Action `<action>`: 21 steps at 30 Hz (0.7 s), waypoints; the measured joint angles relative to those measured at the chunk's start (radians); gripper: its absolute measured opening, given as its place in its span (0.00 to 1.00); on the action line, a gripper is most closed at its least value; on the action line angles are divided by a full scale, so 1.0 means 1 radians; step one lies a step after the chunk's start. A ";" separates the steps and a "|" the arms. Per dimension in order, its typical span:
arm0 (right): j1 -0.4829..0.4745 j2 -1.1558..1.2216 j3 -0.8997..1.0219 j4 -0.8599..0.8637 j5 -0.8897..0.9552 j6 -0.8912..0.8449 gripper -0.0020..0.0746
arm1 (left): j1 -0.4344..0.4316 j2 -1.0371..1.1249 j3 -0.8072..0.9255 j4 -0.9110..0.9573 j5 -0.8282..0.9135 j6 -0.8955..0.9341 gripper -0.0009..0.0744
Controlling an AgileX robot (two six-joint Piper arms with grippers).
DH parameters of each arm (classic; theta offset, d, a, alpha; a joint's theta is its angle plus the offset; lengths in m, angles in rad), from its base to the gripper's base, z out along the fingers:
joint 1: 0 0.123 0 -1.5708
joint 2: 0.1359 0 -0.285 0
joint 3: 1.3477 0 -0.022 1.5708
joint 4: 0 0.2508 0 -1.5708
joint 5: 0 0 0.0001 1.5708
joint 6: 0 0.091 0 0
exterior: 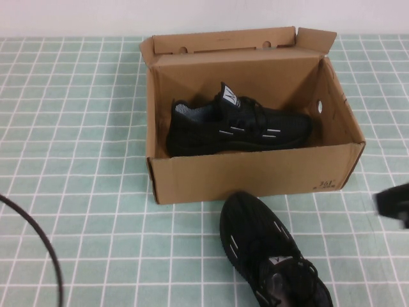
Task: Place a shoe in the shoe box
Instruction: Pick up the shoe from the table
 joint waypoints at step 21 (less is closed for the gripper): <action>0.563 0.323 -0.002 -0.379 -0.106 0.439 0.48 | 0.000 0.000 -0.035 -0.436 0.105 0.423 0.01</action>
